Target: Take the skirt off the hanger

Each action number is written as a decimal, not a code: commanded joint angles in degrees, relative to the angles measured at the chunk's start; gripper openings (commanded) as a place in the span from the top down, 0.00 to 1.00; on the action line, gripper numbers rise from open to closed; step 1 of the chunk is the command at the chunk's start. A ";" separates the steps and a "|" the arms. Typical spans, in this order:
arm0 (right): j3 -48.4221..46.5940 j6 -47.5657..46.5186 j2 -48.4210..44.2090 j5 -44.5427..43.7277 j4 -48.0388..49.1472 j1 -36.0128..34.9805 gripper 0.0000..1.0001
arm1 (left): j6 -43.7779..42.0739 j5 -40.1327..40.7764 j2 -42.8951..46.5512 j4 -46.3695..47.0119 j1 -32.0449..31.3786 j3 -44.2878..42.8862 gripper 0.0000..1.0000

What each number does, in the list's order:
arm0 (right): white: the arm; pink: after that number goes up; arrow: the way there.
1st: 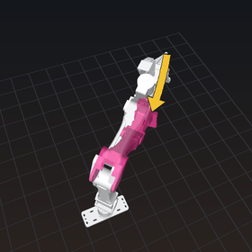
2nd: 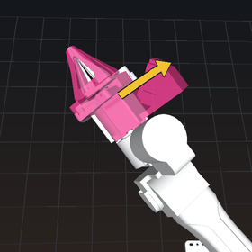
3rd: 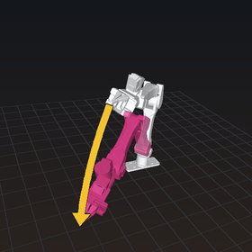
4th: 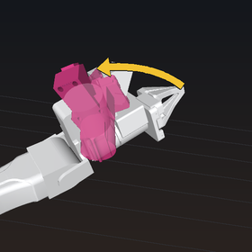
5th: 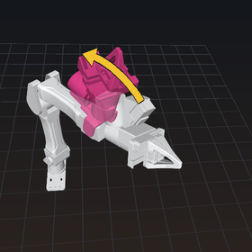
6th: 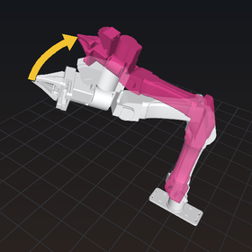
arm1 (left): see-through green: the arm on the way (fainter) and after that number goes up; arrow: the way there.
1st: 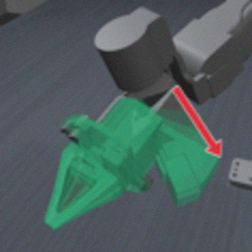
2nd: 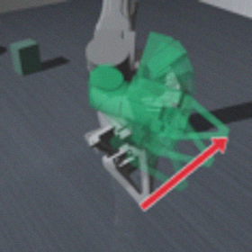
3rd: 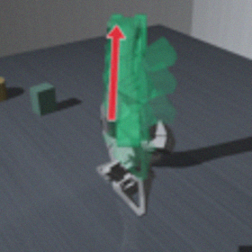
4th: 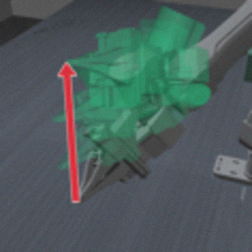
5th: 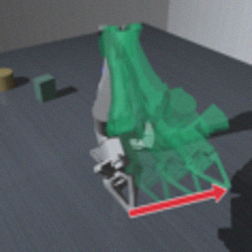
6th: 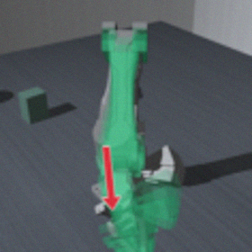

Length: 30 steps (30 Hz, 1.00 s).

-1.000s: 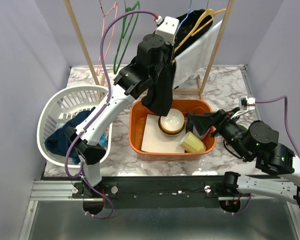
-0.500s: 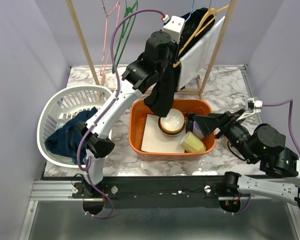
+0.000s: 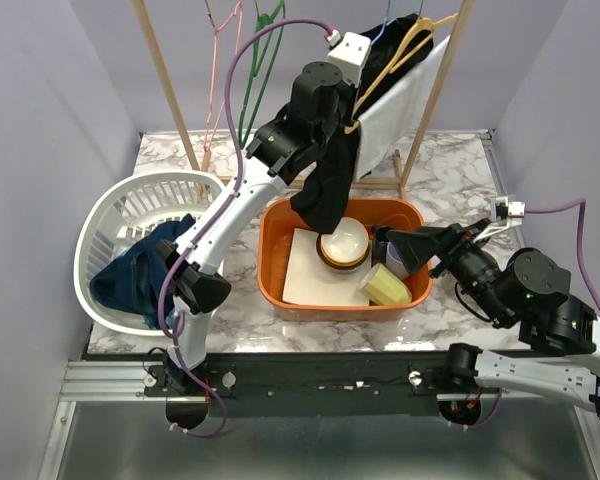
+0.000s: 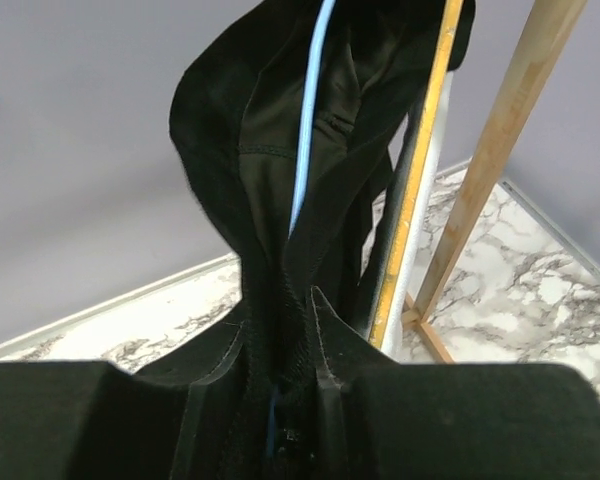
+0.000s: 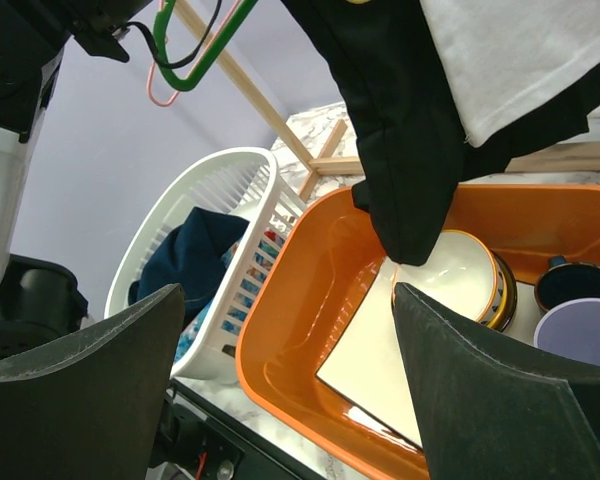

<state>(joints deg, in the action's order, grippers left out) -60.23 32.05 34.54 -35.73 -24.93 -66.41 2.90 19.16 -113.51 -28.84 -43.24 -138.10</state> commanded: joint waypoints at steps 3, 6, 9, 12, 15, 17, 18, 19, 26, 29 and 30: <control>0.20 -0.85 0.08 -1.37 1.46 -0.30 0.08 | -0.26 -4.13 -1.71 0.98 0.00 -1.03 1.00; 0.20 -0.94 0.17 -1.36 1.72 -0.21 0.08 | 0.70 -3.51 -0.92 2.03 0.00 -0.85 1.00; 0.02 -1.03 0.26 -1.10 2.08 -0.30 0.08 | 1.41 -2.29 0.83 4.22 0.09 -0.15 1.00; -0.07 -1.03 0.35 -0.75 2.34 -0.30 0.08 | 1.59 0.08 3.20 7.38 0.00 1.16 1.00; -0.24 -1.03 0.52 -0.49 2.69 -0.30 0.08 | 0.71 1.41 4.35 10.37 0.00 1.26 1.00; -0.59 -1.12 0.61 -0.22 2.78 -0.30 0.08 | -0.17 2.37 4.18 10.82 0.00 -0.05 1.00; -0.68 -1.20 0.70 -0.14 2.78 -0.30 0.08 | -0.52 2.64 3.66 10.47 0.00 -1.80 1.00; -0.86 -1.20 0.79 -0.13 2.69 -0.21 0.08 | -0.61 2.90 3.48 10.30 0.00 -2.43 1.00; -1.03 -0.68 0.52 0.30 2.78 -0.30 0.08 | -1.40 3.87 5.93 13.19 0.00 -0.33 1.00; -1.29 -0.76 1.05 0.31 2.95 -0.30 0.08 | -1.75 3.78 6.46 13.28 0.09 -0.15 1.00; -1.47 -0.85 1.31 0.31 2.96 -0.30 0.08 | -1.84 3.78 6.90 13.28 0.09 -0.15 1.00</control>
<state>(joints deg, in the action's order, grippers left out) -60.25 31.44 34.98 -35.68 -23.42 -66.43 1.74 20.27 -111.63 -23.57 -43.27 -137.32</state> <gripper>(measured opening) 0.921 0.097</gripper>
